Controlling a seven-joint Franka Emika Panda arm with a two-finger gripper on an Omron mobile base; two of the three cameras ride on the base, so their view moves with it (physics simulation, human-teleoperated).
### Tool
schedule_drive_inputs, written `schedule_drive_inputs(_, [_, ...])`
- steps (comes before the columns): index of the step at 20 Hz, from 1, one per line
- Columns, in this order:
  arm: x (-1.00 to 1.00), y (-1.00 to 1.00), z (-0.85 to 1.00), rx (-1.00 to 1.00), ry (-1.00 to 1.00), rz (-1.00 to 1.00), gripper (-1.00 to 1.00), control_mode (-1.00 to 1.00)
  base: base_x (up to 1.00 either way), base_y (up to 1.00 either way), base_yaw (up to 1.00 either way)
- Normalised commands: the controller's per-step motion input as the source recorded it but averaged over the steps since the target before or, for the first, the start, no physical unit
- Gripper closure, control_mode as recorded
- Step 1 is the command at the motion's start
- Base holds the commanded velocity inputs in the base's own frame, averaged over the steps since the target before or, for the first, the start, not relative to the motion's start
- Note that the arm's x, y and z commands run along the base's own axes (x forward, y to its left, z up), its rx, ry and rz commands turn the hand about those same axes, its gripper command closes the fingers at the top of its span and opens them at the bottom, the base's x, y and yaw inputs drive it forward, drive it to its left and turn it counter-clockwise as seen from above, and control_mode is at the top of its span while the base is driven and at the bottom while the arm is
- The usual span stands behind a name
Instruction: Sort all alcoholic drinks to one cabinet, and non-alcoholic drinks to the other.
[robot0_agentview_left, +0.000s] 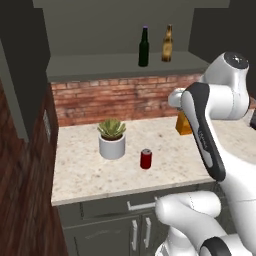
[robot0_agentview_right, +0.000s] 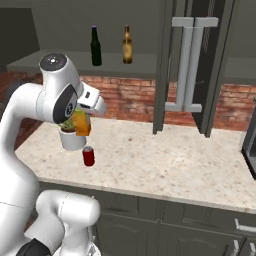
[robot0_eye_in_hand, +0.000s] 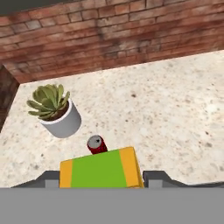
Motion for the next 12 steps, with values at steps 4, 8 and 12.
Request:
schedule_drive_inputs(4, [0.0, 0.0, 0.0, 0.0, 0.0, 0.0, 1.0, 1.0, -0.88, 0.0, 0.0])
schedule_drive_inputs(8, [0.0, 0.0, 0.0, 0.0, 0.0, 0.0, 1.0, 1.0, -0.85, 0.0, -0.01])
schedule_drive_inputs(12, [0.0, 0.0, 0.0, 0.0, 0.0, 0.0, 1.0, 1.0, -0.56, -0.27, -0.04])
